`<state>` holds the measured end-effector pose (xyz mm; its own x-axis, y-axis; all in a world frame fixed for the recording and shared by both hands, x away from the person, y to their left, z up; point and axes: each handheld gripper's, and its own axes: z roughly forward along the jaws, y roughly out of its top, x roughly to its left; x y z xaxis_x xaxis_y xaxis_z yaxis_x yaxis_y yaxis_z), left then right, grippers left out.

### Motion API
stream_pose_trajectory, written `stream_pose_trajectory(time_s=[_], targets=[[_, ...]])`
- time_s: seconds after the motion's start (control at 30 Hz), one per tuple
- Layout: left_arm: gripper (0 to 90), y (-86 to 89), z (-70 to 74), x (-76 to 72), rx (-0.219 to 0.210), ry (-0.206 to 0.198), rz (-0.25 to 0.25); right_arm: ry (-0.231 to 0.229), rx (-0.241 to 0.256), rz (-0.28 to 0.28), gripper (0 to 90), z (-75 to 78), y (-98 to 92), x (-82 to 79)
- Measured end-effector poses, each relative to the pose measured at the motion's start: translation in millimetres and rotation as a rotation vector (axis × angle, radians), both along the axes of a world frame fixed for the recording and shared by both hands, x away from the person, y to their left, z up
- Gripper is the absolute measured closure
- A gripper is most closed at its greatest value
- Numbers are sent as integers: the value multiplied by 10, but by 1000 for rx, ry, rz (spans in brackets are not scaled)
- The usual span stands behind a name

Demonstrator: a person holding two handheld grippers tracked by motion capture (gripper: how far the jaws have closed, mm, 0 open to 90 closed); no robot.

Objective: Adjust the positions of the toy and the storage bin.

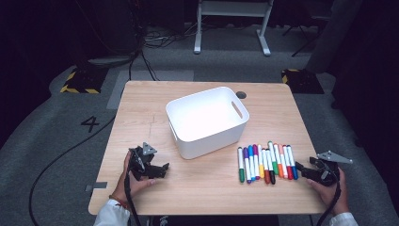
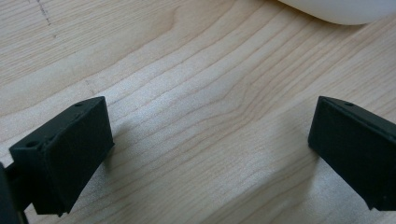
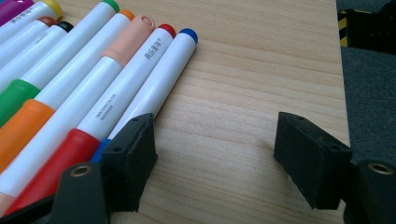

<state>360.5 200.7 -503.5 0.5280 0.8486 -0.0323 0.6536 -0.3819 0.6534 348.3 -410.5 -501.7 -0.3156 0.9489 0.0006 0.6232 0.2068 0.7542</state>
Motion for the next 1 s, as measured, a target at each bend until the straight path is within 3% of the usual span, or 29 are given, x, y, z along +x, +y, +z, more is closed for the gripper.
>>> stream_pose_trajectory(time_s=[0.23, 0.33, 0.43, 0.47, 0.57, 0.67, 0.77, 0.8, 1.0], targets=[[9, -37, 2, 32, -1, -7, -34, 0, 0, 0, 296, 1, 0, 1], [235, -85, 68, 18, -12, -28, -90, 0, 0, 0, 296, 0, 0, 0], [134, -109, 126, 1, -19, -52, -95, 0, 0, 0, 296, 0, 0, 0], [208, -116, 195, -19, -44, -79, -117, 0, 0, 0, 296, 0, 0, 0], [170, -133, 267, -44, -64, -93, -122, 0, 0, 0, 296, 0, 0, 0], [201, -151, 381, -58, -46, -127, -139, 1, -1, 0, 296, 1, 0, -3], [206, -162, 489, -59, -58, -159, -169, 1, -1, 0, 296, 1, 0, -3], [207, -169, 557, -63, -87, -173, -184, 1, -1, 0, 296, 1, 0, -3], [204, -221, 744, -119, -102, -222, -201, 1, -1, -1, 296, 1, 1, -4]])
